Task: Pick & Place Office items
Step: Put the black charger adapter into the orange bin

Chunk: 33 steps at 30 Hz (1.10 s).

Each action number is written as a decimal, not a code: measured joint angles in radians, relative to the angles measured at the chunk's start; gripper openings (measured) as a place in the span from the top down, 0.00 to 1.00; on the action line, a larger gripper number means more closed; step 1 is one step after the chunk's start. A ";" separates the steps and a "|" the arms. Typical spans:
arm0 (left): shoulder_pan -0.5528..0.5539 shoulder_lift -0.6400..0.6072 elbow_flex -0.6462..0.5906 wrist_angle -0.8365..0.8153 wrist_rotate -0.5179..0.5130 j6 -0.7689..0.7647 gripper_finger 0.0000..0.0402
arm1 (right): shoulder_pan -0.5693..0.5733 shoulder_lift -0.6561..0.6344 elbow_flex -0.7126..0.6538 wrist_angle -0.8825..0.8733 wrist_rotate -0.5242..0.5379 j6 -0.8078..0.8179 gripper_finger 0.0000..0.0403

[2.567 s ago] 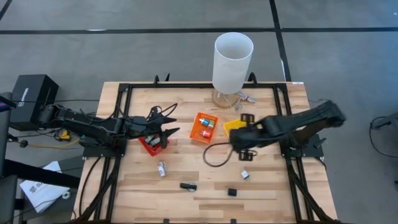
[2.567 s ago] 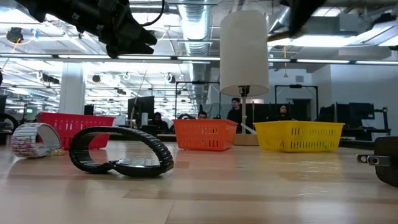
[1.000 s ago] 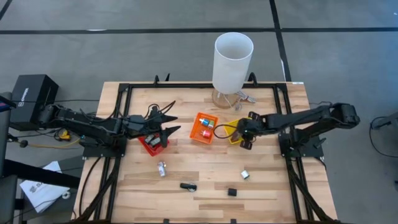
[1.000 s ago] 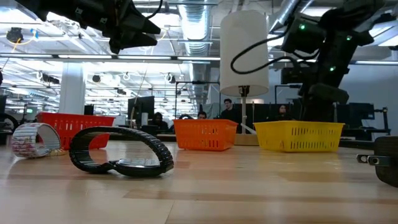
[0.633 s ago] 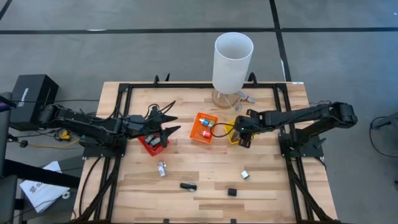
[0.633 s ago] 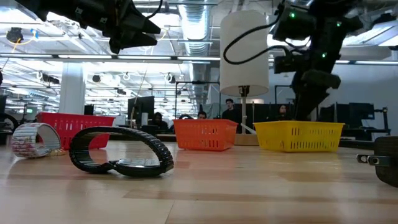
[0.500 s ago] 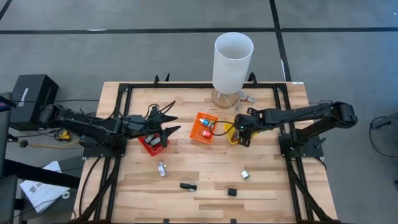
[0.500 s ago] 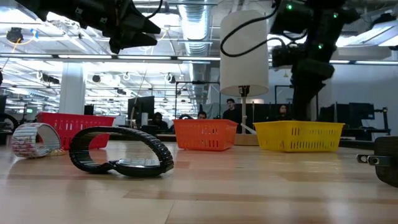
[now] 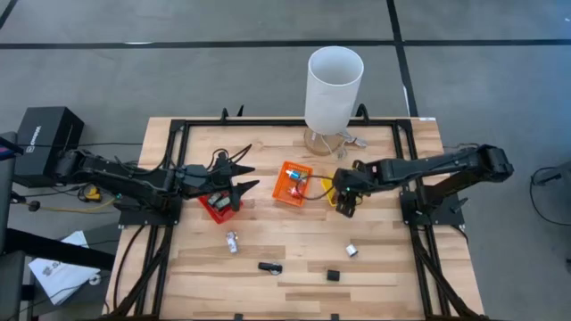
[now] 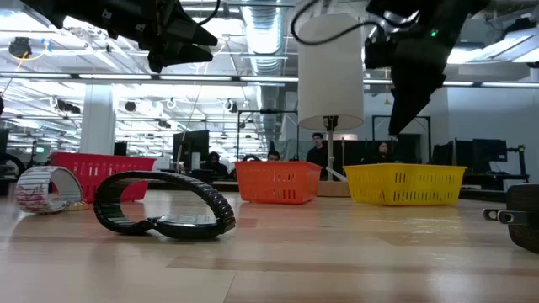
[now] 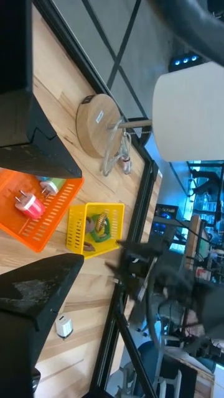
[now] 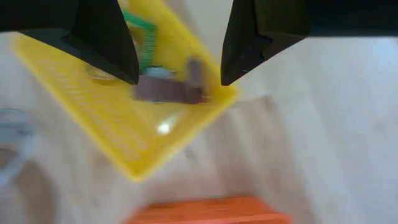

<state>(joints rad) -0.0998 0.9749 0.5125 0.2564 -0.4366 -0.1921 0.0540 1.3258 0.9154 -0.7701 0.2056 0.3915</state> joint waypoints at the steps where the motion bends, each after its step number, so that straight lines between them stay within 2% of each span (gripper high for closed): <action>1: 0.000 0.000 0.000 0.000 0.000 0.000 0.49 | 0.020 0.000 0.000 0.018 -0.006 0.002 0.46; 12: 0.000 0.000 0.000 0.016 0.000 -0.082 0.49 | 0.225 0.020 -0.002 0.376 0.002 -0.035 0.47; 18: 0.000 0.000 0.000 0.033 0.000 -0.082 0.49 | 0.294 0.083 -0.005 0.450 0.001 -0.111 0.47; 27: 0.000 0.000 -0.001 0.065 0.000 -0.082 0.49 | 0.251 0.172 -0.005 0.453 -0.150 -0.098 0.47; 33: 0.000 0.000 -0.001 0.075 0.000 -0.082 0.49 | 0.223 0.179 -0.004 0.460 -0.232 -0.007 0.47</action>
<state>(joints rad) -0.0994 0.9752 0.5117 0.3317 -0.4366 -0.2745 0.2768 1.5045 0.9117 -0.3104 -0.0268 0.3847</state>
